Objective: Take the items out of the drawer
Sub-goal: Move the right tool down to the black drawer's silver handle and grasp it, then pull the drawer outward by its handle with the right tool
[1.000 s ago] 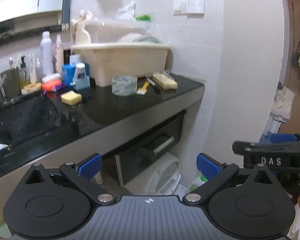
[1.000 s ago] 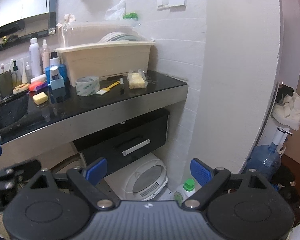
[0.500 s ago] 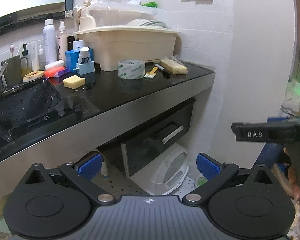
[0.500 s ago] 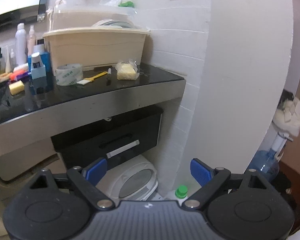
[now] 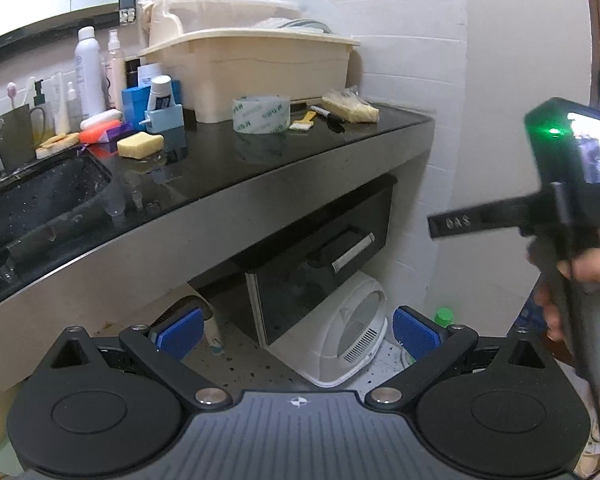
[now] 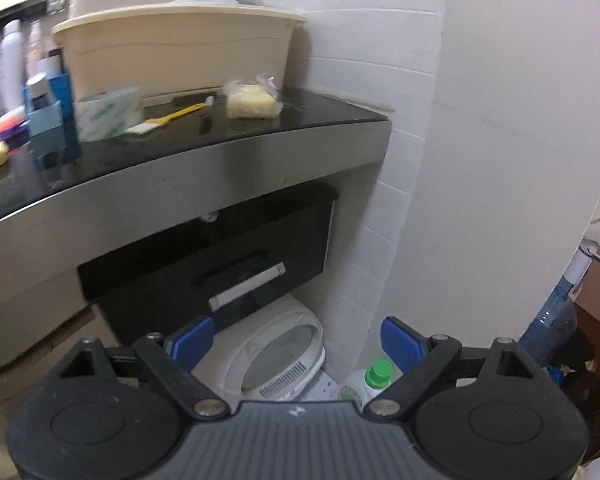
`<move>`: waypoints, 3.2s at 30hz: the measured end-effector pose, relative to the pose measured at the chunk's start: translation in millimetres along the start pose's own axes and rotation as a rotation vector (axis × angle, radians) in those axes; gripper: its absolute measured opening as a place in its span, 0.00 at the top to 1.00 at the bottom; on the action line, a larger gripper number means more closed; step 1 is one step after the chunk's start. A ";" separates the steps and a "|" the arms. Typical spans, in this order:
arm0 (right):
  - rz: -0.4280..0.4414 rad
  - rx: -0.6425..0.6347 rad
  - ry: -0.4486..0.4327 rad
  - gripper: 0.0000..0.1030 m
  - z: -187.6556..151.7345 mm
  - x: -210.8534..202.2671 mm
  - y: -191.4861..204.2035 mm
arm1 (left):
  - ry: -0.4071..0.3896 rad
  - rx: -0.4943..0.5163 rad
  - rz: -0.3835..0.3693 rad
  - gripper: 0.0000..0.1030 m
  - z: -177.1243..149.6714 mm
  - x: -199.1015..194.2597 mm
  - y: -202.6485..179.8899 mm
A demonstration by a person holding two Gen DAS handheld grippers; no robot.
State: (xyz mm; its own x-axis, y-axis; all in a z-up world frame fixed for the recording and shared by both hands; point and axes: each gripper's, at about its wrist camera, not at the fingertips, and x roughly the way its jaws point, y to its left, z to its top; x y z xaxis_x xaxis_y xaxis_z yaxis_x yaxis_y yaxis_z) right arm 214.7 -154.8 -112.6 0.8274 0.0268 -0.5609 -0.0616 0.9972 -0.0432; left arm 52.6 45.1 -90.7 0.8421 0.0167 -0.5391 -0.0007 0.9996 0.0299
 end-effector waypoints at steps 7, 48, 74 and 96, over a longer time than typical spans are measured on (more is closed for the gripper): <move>-0.022 0.059 0.003 0.12 4.9 49.5 -3.0 | -0.038 0.020 0.054 0.01 -8.3 7.5 3.3; 0.056 0.455 0.302 0.44 -6.9 292.6 1.1 | 0.078 0.019 -0.043 0.01 -0.4 48.2 38.6; 0.017 0.608 0.397 0.37 -15.5 327.2 2.2 | 0.098 -0.038 -0.030 0.01 9.3 54.3 52.2; 0.038 0.466 0.402 0.36 -14.3 326.5 -1.5 | 0.113 -0.048 0.025 0.01 10.9 52.3 61.1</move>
State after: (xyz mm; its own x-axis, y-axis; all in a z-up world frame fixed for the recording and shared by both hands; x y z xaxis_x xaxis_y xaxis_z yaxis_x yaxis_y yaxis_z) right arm 477.0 -148.6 -307.4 0.5485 0.1247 -0.8268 0.2384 0.9244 0.2976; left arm 102.5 106.7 -107.9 0.7756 0.0419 -0.6298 -0.0490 0.9988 0.0061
